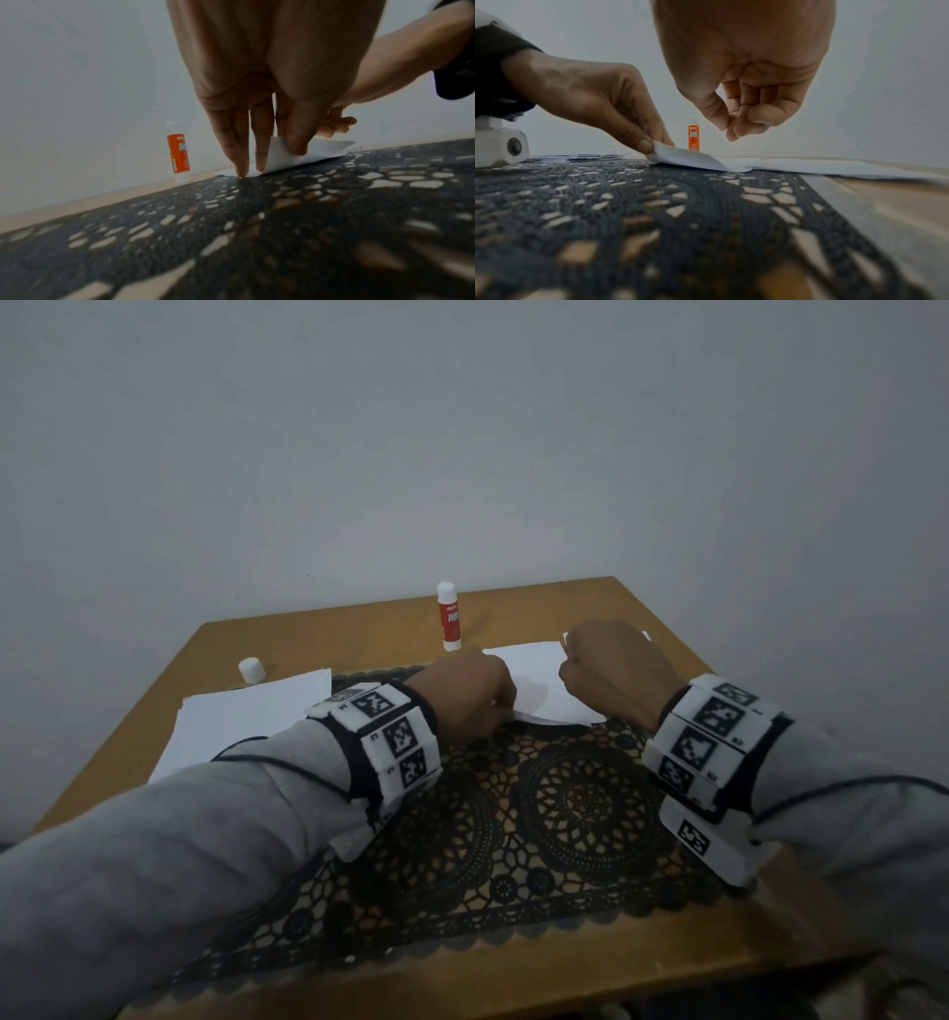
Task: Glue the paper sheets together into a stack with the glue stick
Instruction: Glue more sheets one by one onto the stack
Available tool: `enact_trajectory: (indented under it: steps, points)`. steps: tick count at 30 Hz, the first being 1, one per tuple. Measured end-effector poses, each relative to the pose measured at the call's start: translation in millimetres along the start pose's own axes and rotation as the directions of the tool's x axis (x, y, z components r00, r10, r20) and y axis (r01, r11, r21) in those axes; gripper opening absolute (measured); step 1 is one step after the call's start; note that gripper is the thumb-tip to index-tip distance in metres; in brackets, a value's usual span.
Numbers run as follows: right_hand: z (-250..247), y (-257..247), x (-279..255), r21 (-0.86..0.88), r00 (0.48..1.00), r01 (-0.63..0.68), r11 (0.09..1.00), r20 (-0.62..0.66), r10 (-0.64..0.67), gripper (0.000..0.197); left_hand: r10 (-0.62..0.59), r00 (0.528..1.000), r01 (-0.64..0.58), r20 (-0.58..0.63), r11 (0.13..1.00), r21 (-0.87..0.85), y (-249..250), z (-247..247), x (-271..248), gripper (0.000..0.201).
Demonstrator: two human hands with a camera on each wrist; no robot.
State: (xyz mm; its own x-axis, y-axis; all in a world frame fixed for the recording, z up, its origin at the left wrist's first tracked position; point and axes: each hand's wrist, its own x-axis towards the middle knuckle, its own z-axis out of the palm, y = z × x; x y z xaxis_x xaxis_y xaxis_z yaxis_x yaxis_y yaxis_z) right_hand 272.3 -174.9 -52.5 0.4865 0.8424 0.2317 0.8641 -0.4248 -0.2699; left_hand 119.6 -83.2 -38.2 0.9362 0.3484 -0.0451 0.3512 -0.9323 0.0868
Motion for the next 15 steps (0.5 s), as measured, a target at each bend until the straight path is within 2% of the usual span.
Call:
enact_trajectory:
  steps: [6,12,15]
  points:
    - [-1,-1,0,0.012,1.000,-0.023,1.000,-0.003,0.023,0.030,-0.042,0.999,0.038,-0.020,0.986,-0.161,-8,-4,-7,0.016]
    - [-2,0,2,-0.002,0.999,-0.040,0.999,0.020,0.040,0.033,-0.008,0.994,-0.010,-0.109,0.987,-0.161,-13,-7,-28,0.015]
    - [-3,-1,0,-0.005,0.999,-0.039,0.999,0.028,0.039,0.034,-0.051,0.995,0.032,-0.084,0.977,-0.210,-25,-9,-51,0.021]
